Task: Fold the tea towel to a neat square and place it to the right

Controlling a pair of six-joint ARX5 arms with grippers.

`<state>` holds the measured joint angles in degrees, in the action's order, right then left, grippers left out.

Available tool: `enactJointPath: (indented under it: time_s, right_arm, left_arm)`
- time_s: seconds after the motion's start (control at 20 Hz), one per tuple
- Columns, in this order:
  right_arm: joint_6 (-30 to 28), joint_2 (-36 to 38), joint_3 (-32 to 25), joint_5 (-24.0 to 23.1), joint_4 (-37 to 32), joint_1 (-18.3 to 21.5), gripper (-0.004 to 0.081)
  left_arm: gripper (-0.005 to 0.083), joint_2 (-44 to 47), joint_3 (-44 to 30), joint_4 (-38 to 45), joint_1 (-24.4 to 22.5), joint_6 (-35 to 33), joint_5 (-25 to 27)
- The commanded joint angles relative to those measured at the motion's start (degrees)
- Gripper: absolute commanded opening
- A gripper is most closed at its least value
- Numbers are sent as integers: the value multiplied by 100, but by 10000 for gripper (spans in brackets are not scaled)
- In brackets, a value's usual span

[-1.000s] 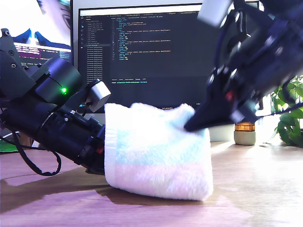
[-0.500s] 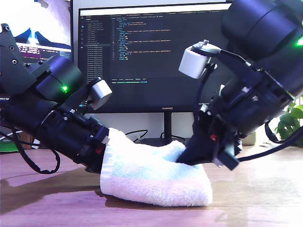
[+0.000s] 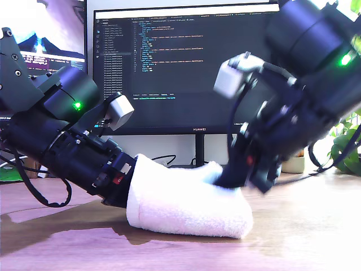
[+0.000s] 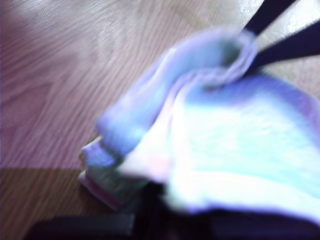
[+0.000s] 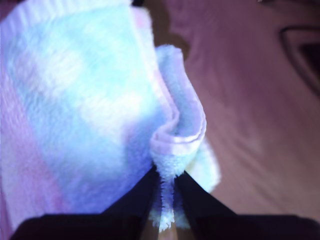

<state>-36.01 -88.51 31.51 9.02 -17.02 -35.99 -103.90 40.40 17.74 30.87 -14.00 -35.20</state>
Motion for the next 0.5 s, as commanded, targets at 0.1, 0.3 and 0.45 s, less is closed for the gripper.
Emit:
enactJointPath:
  time_s: [0.1, 0.3, 0.45]
  right_arm:
    - [70, -789, 85, 2, -79, 15, -12]
    - [70, -1001, 98, -2, -72, 15, -12]
    - [70, -1001, 98, -4, -63, 15, -12]
  left_arm:
    - [-21, -350, -435, -603, 188, -111, 127]
    - [-21, -177, -435, -905, 186, -94, 199]
    - [-21, 210, -435, -1095, 175, -98, 455]
